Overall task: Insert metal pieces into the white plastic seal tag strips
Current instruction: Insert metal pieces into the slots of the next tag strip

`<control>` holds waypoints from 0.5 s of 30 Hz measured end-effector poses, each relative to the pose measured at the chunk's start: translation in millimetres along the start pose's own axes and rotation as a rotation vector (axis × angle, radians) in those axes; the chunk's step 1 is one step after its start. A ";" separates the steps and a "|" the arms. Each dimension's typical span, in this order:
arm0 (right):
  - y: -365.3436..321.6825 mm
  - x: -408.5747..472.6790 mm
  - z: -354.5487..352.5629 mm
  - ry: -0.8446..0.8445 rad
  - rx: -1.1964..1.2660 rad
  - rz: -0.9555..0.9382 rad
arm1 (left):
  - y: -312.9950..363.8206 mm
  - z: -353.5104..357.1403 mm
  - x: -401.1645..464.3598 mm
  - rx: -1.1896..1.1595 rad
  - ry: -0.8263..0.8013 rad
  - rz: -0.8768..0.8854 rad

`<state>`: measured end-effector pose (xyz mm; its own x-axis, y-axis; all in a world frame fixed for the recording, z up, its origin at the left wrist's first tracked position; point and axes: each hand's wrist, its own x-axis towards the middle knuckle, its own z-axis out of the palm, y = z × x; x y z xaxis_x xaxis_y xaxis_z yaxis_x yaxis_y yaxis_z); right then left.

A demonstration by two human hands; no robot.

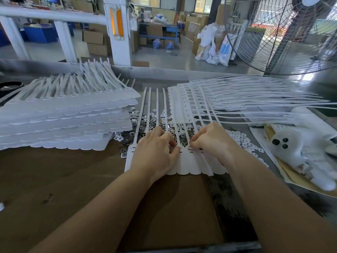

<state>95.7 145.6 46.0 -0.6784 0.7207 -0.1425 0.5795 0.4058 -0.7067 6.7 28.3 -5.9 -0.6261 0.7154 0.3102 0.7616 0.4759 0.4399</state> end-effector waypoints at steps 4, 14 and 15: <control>-7.0 2.4 -3.0 -0.043 -0.059 0.068 | 0.4 -0.5 0.1 -0.002 -0.008 -0.001; -5.1 4.0 0.1 -0.029 -0.020 0.097 | -0.9 -0.1 -0.7 -0.005 -0.006 0.001; -4.1 3.7 1.1 -0.008 -0.020 0.085 | -1.1 0.1 -0.9 -0.005 -0.004 0.002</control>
<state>90.4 146.0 47.6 -0.6299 0.7486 -0.2070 0.6441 0.3545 -0.6779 6.5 27.2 -6.8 -0.6243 0.7179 0.3079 0.7617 0.4722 0.4437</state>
